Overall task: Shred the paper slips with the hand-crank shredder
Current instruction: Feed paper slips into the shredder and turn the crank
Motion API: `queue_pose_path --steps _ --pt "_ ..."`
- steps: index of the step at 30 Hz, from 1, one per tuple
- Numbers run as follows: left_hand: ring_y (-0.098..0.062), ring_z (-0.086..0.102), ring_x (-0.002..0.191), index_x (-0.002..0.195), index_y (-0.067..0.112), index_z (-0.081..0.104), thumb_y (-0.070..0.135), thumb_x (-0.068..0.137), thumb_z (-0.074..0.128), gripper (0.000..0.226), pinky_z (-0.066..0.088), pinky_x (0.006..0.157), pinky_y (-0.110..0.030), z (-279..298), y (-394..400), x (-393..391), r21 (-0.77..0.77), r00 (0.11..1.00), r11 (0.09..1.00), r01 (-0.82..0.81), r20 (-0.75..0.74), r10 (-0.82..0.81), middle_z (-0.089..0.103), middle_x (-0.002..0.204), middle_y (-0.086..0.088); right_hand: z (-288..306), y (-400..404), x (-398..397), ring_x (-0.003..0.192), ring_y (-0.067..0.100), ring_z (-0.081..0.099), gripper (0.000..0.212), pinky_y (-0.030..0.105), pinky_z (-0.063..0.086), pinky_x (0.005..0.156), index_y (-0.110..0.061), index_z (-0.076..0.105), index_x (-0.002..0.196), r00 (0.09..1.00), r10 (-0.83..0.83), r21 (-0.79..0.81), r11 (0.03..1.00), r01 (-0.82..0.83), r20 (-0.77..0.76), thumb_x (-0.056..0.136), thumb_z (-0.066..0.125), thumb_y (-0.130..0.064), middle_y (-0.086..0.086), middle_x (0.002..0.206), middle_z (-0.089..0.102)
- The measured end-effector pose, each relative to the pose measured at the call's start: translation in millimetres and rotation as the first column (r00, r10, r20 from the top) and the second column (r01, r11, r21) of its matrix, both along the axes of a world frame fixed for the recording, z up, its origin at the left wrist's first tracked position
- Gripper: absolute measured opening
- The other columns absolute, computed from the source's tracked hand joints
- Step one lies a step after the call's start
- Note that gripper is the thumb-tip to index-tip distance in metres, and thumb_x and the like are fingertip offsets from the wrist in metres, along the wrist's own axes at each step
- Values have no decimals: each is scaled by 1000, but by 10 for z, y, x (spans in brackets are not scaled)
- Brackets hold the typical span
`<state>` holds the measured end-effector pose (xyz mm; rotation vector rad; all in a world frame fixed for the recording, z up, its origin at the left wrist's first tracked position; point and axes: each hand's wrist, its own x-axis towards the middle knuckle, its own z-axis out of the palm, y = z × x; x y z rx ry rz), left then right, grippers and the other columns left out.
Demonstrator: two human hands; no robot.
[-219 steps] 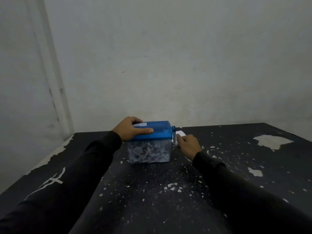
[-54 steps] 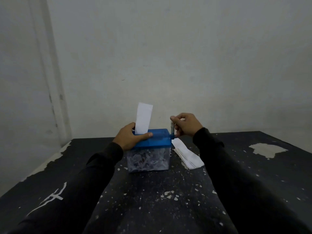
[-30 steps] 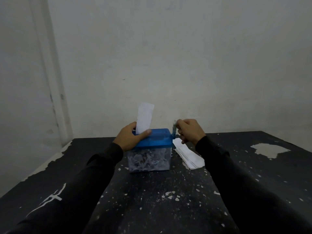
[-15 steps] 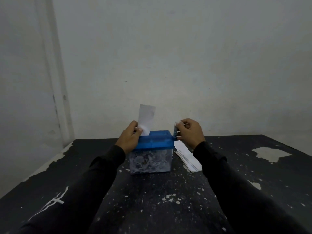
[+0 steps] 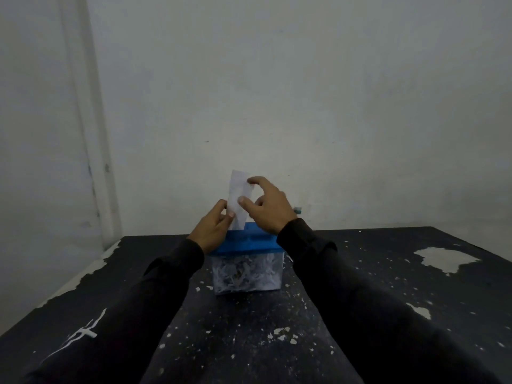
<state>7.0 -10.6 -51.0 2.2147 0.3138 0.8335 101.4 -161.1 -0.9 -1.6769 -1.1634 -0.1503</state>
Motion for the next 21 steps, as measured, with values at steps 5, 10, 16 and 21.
queue_pose_path --steps 5,10,16,21 --pt "-16 63 102 108 24 61 40 106 50 19 52 82 -29 32 101 -16 39 995 999 -20 94 16 67 112 1 140 -2 -1 51 23 64 53 28 48 45 -25 35 140 894 161 142 984 -110 -418 98 64 -38 19 87 72" --pt "-12 55 82 104 22 67 25 102 60 8 43 70 -16 216 69 -3 173 970 974 -149 215 110 63 94 1 246 -36 32 70 30 70 51 32 55 54 -2 68 110 809 234 155 972 -178 -539 102 51 -49 20 97 72" --pt "-13 72 80 129 22 61 23 108 49 24 51 67 -18 351 2 -66 -243 977 969 35 213 18 76 98 -8 -2 55 199 84 19 66 12 25 57 61 3 75 101 877 169 105 985 -136 -450 91 70 -2 10 101 70" --pt "-18 74 87 130 22 48 17 94 72 43 59 78 -27 313 -25 -110 -301 985 952 56 172 -3 74 102 -9 -184 196 289 95 31 71 20 46 61 86 -13 72 98 900 133 94 990 -103 -416 83 78 0 15 103 73"
